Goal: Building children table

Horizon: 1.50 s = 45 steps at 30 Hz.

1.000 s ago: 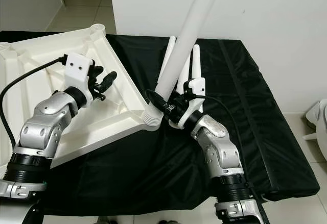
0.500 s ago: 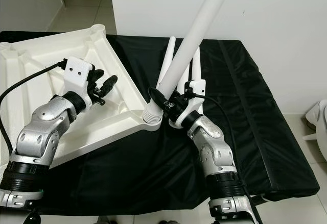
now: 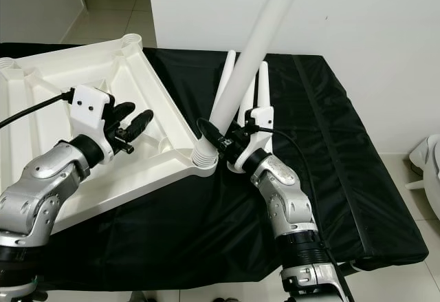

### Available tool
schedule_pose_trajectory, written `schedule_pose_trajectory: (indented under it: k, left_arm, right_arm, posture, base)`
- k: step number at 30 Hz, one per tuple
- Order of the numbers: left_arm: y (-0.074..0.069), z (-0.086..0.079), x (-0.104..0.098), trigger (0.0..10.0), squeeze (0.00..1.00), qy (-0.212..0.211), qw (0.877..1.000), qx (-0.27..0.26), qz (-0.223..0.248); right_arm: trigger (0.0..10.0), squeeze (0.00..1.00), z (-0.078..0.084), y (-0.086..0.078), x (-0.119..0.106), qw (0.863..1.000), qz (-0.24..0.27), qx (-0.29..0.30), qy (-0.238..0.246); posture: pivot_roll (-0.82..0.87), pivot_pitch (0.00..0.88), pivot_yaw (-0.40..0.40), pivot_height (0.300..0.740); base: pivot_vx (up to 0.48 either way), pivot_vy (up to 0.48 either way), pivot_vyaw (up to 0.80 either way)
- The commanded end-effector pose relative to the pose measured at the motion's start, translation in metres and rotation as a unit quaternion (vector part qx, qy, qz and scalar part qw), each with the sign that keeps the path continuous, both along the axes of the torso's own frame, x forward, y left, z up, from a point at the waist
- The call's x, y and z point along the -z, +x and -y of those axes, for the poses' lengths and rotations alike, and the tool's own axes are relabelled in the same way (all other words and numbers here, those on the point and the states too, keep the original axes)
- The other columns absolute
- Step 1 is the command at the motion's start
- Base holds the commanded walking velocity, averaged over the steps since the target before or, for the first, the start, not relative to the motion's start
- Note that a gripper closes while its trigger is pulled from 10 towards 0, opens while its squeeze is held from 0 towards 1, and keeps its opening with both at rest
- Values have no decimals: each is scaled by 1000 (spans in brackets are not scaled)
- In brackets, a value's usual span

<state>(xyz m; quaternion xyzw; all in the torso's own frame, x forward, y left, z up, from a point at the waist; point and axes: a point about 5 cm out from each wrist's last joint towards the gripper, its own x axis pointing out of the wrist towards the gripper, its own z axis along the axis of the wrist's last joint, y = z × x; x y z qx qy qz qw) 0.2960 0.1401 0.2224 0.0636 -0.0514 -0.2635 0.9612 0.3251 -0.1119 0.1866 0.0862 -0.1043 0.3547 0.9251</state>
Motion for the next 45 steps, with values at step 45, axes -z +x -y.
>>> schedule_pose_trajectory:
  k: [45]
  left_arm:
    - [-36,27,12,10000,0,58,980,177,-67]
  right_arm:
    - [10000,0,-13,-12,35,991,-17,-56,-118]
  posture:
    - [-3,153,-27,740]
  base:
    - [0,0,0]
